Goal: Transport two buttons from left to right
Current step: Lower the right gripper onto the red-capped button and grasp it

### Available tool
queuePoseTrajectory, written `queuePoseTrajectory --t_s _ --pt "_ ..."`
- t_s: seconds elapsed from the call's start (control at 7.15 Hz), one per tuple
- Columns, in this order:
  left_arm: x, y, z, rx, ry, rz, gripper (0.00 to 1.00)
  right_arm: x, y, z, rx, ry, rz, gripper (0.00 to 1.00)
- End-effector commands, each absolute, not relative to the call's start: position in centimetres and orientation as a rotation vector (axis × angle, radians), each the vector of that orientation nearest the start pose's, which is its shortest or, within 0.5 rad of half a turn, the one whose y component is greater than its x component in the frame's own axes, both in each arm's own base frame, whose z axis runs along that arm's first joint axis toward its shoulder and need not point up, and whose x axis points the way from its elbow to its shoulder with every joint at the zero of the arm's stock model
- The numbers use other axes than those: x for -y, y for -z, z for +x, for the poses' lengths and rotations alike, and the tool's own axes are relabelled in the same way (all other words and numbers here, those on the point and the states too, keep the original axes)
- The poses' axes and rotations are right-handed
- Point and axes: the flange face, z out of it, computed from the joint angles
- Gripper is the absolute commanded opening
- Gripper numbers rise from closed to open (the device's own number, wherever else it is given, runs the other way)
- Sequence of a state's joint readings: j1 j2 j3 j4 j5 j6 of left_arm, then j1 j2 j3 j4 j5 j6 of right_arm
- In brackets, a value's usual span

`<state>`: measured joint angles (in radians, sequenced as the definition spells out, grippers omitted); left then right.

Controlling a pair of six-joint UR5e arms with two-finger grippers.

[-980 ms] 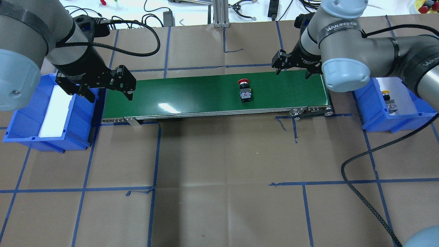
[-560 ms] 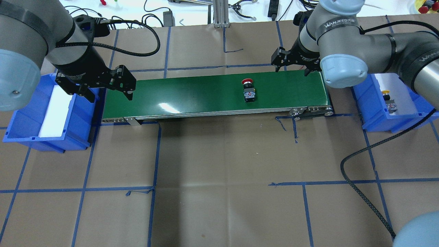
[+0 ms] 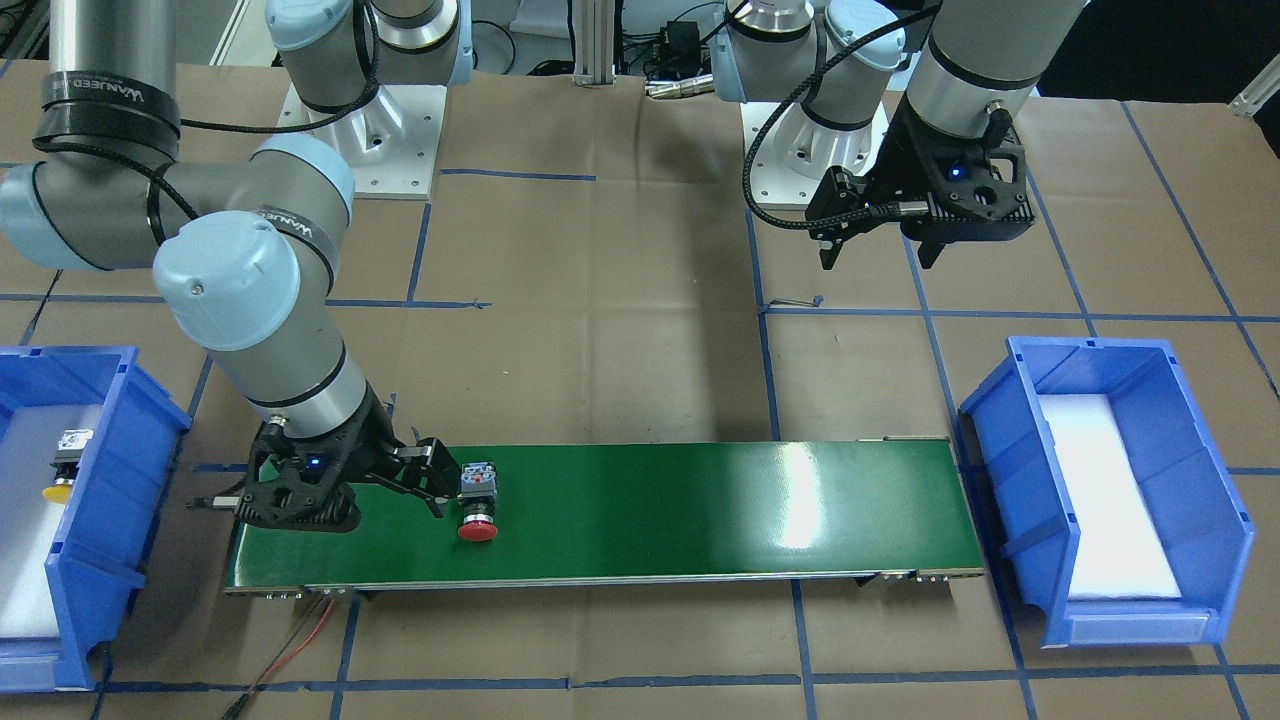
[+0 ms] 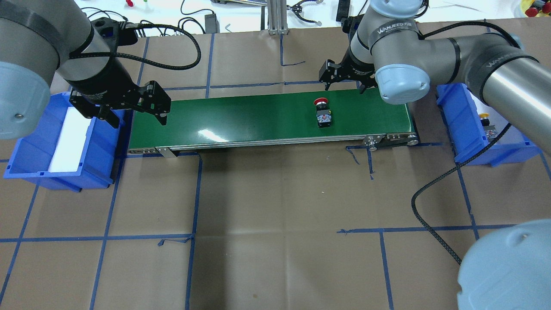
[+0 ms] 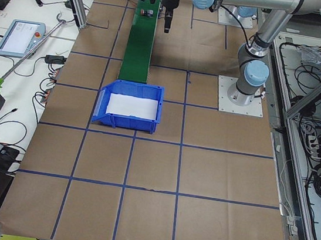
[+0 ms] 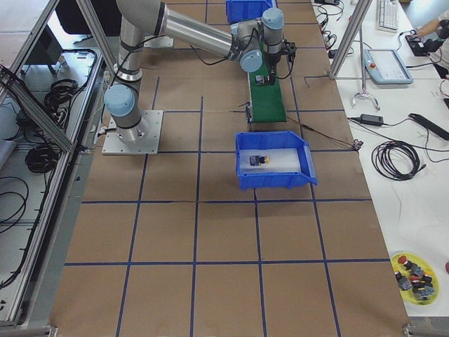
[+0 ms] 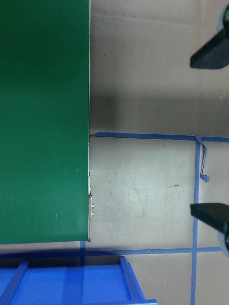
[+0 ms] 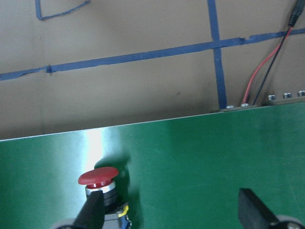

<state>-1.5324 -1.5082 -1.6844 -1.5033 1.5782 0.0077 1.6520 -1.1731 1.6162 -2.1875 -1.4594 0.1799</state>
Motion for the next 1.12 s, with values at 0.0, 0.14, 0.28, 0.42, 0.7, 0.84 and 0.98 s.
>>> queuePoseTrajectory --t_s 0.0,0.14,0.28,0.42,0.7,0.84,0.98 --pt "47.1 -46.9 -11.4 -3.132 0.026 -0.046 1.00 60.9 -29.0 21.2 -3.005 0.182 0.141 1.00" --pt "47.1 -46.9 -11.5 -3.133 0.026 -0.048 1.00 60.2 -27.6 21.1 -3.019 0.136 0.147 1.00" --pt "47.1 -47.0 -11.5 -3.133 0.029 -0.048 1.00 59.6 -26.5 20.9 -3.027 0.101 0.152 1.00" --pt "47.1 -47.0 -11.5 -3.133 0.031 -0.046 1.00 59.2 -25.6 20.8 -3.031 0.076 0.151 1.00" --pt "47.1 -47.0 -11.4 -3.131 0.031 -0.046 1.00 60.3 -24.1 20.8 -3.024 0.060 0.151 0.97" --pt "47.1 -47.0 -11.4 -3.131 0.031 -0.046 1.00 61.3 -24.3 20.7 -3.032 0.075 0.140 0.74" --pt "47.1 -47.0 -11.4 -3.131 0.031 -0.046 1.00 61.7 -24.8 20.6 -3.041 0.056 0.139 0.36"
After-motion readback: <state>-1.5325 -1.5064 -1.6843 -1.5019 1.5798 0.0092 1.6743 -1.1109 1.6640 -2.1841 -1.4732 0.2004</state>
